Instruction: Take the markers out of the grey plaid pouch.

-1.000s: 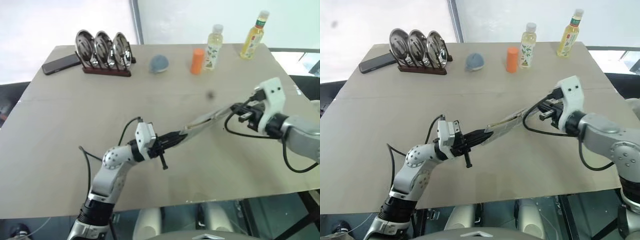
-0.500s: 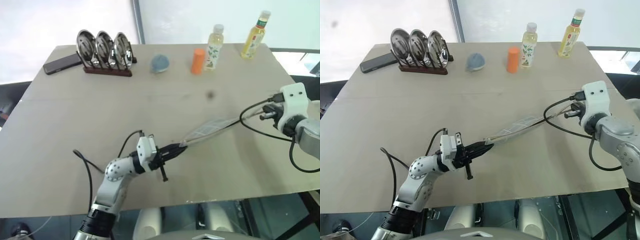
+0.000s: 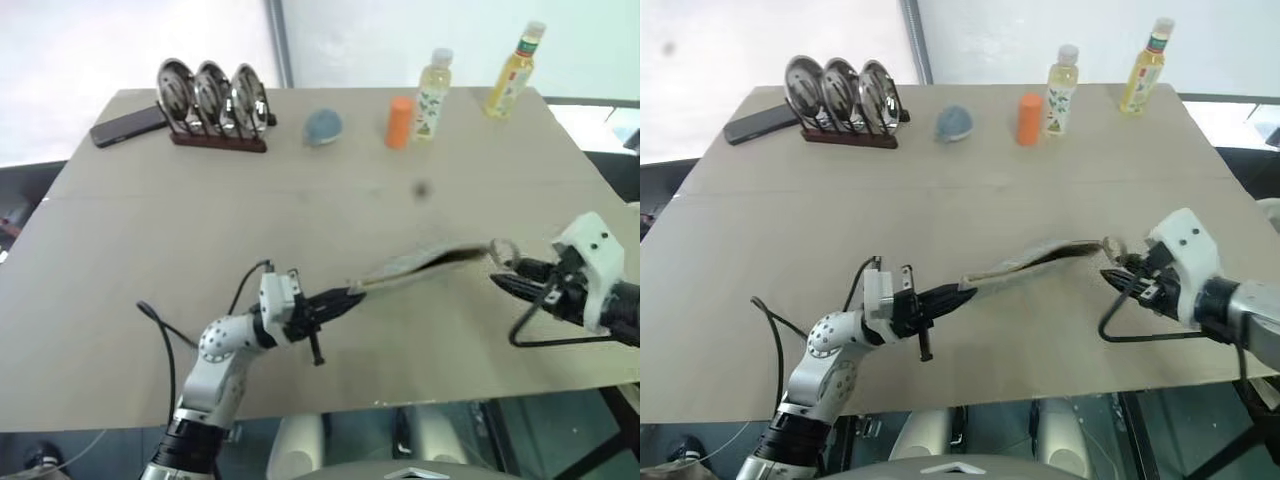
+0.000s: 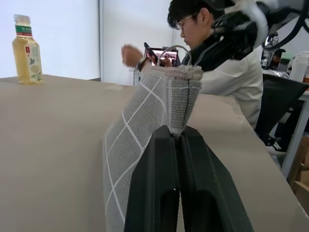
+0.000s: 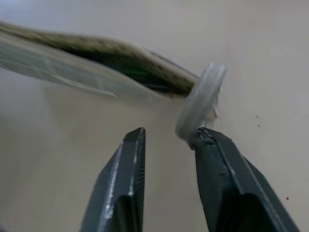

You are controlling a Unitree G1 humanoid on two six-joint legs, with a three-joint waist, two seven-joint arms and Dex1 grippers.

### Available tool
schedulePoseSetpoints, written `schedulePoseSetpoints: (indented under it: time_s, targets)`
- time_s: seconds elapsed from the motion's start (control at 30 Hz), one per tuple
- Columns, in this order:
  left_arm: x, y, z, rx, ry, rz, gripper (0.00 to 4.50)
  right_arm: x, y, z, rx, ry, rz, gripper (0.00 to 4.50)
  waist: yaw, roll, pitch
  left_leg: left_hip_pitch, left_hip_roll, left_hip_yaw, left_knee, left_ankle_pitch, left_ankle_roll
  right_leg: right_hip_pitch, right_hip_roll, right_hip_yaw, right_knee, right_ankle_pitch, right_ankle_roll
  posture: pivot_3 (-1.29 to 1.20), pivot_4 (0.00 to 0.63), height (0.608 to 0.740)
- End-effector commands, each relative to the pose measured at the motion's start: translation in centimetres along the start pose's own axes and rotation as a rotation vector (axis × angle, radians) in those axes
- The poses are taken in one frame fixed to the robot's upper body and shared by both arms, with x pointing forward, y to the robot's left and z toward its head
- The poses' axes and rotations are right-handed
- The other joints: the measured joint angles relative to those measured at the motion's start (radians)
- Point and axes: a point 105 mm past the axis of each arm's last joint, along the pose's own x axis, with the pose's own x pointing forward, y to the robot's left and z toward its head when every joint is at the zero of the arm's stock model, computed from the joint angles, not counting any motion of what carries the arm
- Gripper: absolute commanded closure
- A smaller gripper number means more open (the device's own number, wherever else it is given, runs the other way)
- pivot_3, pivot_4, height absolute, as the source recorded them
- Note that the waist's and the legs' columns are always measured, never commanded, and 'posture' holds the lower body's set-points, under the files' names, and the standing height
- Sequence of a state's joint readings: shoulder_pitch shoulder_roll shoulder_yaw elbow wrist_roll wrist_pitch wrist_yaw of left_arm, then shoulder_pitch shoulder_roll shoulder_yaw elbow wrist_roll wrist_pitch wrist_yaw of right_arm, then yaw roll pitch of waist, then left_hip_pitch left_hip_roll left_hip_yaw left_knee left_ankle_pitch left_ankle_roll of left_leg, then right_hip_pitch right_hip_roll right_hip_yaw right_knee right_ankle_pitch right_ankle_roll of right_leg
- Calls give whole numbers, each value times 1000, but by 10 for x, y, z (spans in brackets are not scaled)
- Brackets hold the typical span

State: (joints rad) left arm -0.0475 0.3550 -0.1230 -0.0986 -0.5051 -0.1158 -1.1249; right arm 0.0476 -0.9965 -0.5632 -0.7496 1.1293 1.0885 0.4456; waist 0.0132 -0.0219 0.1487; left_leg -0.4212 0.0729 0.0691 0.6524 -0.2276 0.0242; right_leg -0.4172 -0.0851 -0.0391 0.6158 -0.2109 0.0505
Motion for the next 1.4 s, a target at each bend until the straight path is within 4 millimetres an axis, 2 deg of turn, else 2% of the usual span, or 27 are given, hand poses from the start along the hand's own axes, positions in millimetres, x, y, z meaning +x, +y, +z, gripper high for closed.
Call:
schedulePoseSetpoints:
  time_s: [0.03,0.27,0.33,0.4,0.47,0.6,0.67,0.77,0.87,1.0,1.1,1.3,1.4]
  targets:
    - [3,-4,9,-7,-50,-48,4500,6,15,24,-5,-122,53,4455,-2,-2,1,2,0,0,0,0,0,1,0,0,0,0,0,0,150,740]
    - [5,-8,12,-7,-66,-96,4500,52,16,23,22,-115,30,4455,-1,-1,2,3,0,-1,-1,0,0,1,1,0,2,0,0,0,150,740]
    - [4,-8,12,-3,-63,-94,4500,53,15,24,31,-119,29,4455,3,-1,2,2,0,-1,-1,0,0,0,1,1,2,2,-4,0,150,740]
    - [4,6,11,-2,-59,-78,4500,51,13,26,26,-120,27,4455,7,-1,2,-2,-1,-2,-1,0,0,-1,0,0,0,2,-4,0,150,740]
    - [5,20,11,-4,-59,-68,4500,51,13,19,-24,-63,24,4455,11,-1,2,-4,-2,-2,0,0,0,-1,0,0,-2,2,-4,0,150,740]
    - [7,27,11,-10,-71,-66,4500,63,29,-2,-132,61,112,4455,0,-1,1,-6,-2,-5,1,0,0,-1,2,-1,-4,3,-4,0,150,740]
    - [7,29,10,-11,-74,-63,4500,67,34,-2,-153,63,145,4455,-2,-1,1,-6,-2,-5,1,0,0,-1,2,-1,-4,3,-4,0,150,740]
    - [6,32,11,-10,-77,-42,4500,67,27,11,-158,11,128,4455,0,-1,2,-7,-1,-7,1,0,0,-1,4,-2,-4,3,-4,0,150,740]
    - [4,32,11,-13,-79,-33,4500,56,19,25,-168,-36,107,4455,4,-1,2,-7,-1,-8,1,0,0,-1,4,-2,-4,3,-4,0,150,740]
    - [4,28,12,-16,-81,-32,4500,43,20,37,-179,-74,125,4455,3,-1,2,-8,-1,-8,1,0,0,-1,4,-2,-5,3,-3,0,150,740]
    - [5,26,12,-22,-84,-37,4500,42,25,38,-188,-74,155,4455,2,-1,2,-8,-1,-8,1,0,0,-1,4,-3,-5,3,-3,0,150,740]
    - [5,24,12,-27,-83,-51,4500,56,35,20,-194,-4,186,4455,2,-1,2,-7,-1,-8,1,0,0,0,4,-3,-5,3,-3,0,150,740]
    - [5,25,11,-26,-80,-50,4500,58,39,20,-187,-12,207,4455,2,-1,2,-7,-1,-8,2,0,0,0,4,-2,-5,3,-3,0,150,740]
